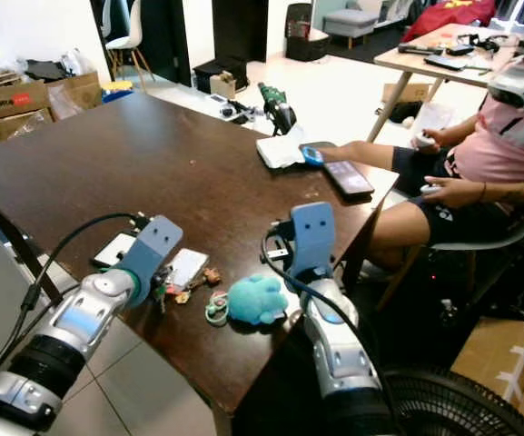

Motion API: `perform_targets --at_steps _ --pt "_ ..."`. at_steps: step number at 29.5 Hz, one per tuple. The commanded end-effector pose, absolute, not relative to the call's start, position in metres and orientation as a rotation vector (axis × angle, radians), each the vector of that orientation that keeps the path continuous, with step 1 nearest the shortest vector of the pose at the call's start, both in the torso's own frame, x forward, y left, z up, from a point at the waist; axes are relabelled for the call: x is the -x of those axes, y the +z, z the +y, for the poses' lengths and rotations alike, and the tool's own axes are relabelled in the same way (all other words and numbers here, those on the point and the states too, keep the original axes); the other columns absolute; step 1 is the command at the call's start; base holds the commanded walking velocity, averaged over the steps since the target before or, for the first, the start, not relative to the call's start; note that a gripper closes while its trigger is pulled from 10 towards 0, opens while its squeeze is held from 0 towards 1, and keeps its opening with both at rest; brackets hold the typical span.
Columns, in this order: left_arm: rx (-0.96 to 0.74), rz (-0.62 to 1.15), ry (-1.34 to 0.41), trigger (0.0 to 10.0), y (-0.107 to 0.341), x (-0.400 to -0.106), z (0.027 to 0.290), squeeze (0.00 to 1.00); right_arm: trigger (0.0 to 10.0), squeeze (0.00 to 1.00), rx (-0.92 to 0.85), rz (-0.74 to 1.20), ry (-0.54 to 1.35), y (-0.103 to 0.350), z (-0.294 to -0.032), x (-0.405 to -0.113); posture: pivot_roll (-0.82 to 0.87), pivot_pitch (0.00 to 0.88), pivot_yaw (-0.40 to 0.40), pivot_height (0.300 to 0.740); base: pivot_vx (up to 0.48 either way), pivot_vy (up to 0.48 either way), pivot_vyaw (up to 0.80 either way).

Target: Hang keys on a hook

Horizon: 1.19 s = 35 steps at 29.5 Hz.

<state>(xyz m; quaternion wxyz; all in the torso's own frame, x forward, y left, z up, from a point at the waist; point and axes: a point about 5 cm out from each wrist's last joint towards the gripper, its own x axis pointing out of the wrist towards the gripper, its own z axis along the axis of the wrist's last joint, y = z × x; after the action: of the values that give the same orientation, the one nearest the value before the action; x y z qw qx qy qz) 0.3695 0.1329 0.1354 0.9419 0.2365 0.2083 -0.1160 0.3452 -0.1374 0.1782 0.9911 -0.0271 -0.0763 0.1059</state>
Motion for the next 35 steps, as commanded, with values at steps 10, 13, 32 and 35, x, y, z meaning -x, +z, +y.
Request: perform_targets --at_steps 10,13,32,35 --pt "-0.384 0.487 -0.194 10.0 0.128 -0.376 0.143 0.0 10.0 0.0 0.056 -0.132 0.216 0.174 -0.136 -0.345 0.08 0.043 0.112 0.74 0.0 0.0 0.0" --pt "-0.384 0.483 -0.198 4.7 0.128 -0.377 0.142 0.0 10.0 0.0 0.058 -0.129 0.215 0.174 -0.136 -0.345 0.08 0.044 0.111 0.74 0.0 0.0 0.0" --pt "-0.504 0.462 -0.278 10.0 0.123 -0.375 0.133 0.13 10.0 0.0 0.048 -0.128 0.205 0.174 -0.136 -0.345 0.09 0.049 0.117 0.74 0.0 0.0 0.0" --pt "-0.506 0.451 -0.282 10.0 0.125 -0.376 0.132 1.0 10.0 0.0 0.047 -0.128 0.204 0.174 -0.136 -0.345 0.09 0.05 0.118 0.74 0.0 0.0 0.0"
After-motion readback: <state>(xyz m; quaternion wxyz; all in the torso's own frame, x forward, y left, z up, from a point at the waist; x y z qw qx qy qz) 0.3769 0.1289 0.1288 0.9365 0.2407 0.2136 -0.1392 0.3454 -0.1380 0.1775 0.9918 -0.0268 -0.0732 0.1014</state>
